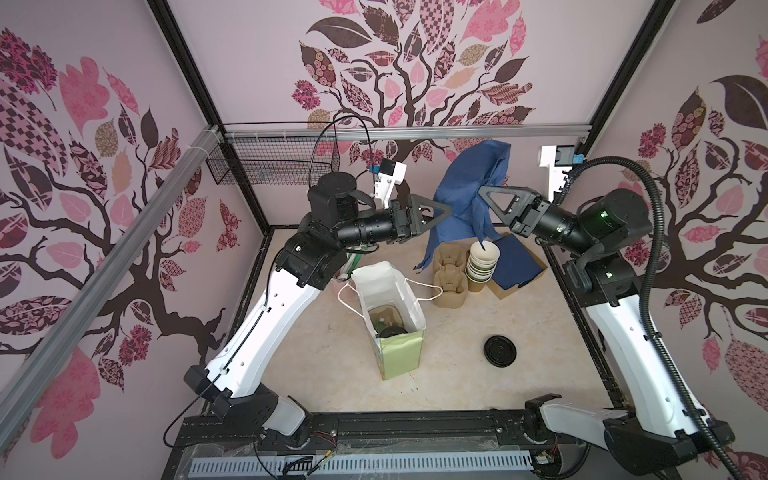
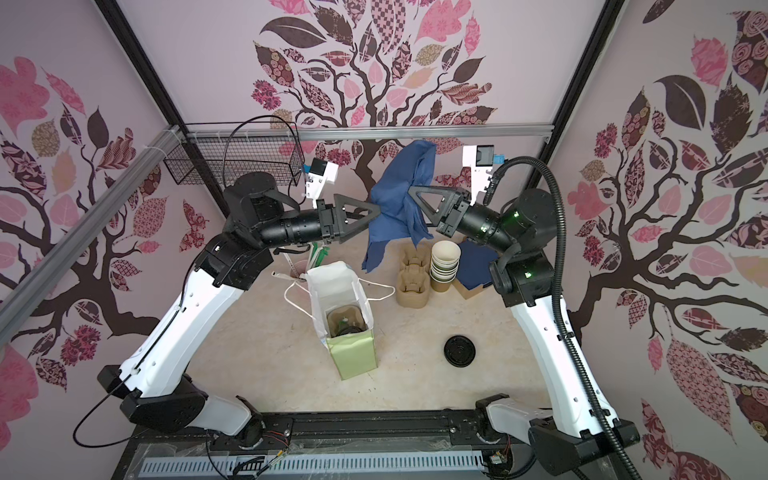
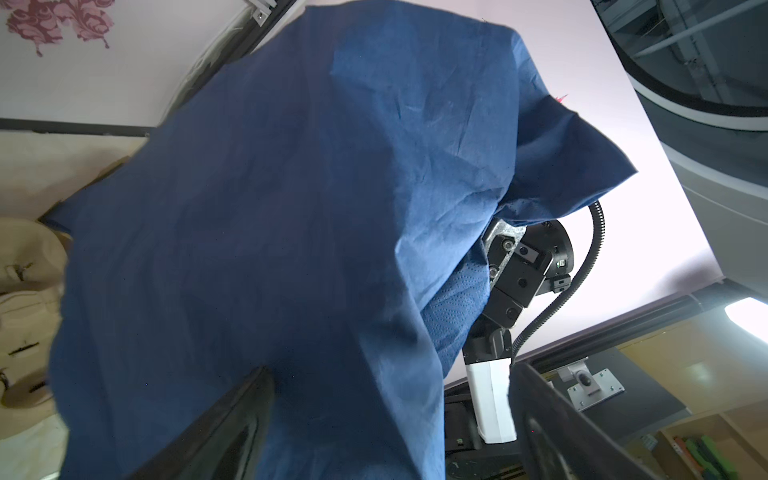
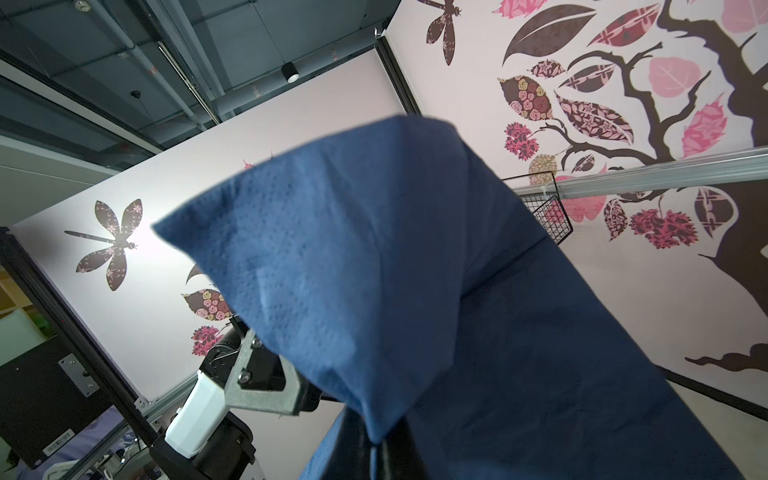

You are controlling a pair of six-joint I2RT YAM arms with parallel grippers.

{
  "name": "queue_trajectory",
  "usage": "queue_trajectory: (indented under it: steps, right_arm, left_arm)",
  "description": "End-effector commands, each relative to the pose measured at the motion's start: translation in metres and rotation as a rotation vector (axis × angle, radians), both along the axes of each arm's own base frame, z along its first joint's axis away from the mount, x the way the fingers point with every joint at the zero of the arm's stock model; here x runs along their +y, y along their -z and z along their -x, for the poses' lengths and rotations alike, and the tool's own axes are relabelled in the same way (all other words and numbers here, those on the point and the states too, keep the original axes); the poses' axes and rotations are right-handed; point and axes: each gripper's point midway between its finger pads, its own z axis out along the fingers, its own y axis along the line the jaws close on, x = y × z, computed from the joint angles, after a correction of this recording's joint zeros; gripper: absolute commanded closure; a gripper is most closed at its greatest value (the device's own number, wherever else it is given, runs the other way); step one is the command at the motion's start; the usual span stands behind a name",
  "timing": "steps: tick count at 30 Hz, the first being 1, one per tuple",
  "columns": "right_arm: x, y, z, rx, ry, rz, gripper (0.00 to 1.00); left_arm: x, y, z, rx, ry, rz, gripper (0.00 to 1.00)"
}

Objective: Pack the takeout coffee
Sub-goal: 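Bring the napkin toward the left gripper and grasp it with the left gripper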

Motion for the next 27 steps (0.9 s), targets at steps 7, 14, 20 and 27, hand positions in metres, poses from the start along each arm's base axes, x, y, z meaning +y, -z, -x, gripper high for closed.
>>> queue_trajectory:
  steps: [7, 14, 20, 27]
  right_arm:
    - [0.011, -0.017, 0.003, -0.052, 0.002, -0.038, 1.0]
    - [0.01, -0.001, -0.003, -0.02, 0.043, -0.002, 1.0]
    - [-0.027, 0.062, -0.02, 0.132, 0.342, 0.15, 0.2]
    - [-0.115, 0.125, -0.012, 0.266, 0.815, 0.444, 0.01]
  left_arm:
    - [-0.004, 0.011, -0.006, 0.032, -0.008, -0.007, 0.45]
    - [0.002, 0.015, -0.015, 0.033, -0.077, -0.025, 0.96]
    - [0.025, 0.027, -0.027, -0.059, -0.231, -0.164, 1.0]
    - [0.057, 0.026, -0.024, -0.376, -0.304, -0.436, 1.0]
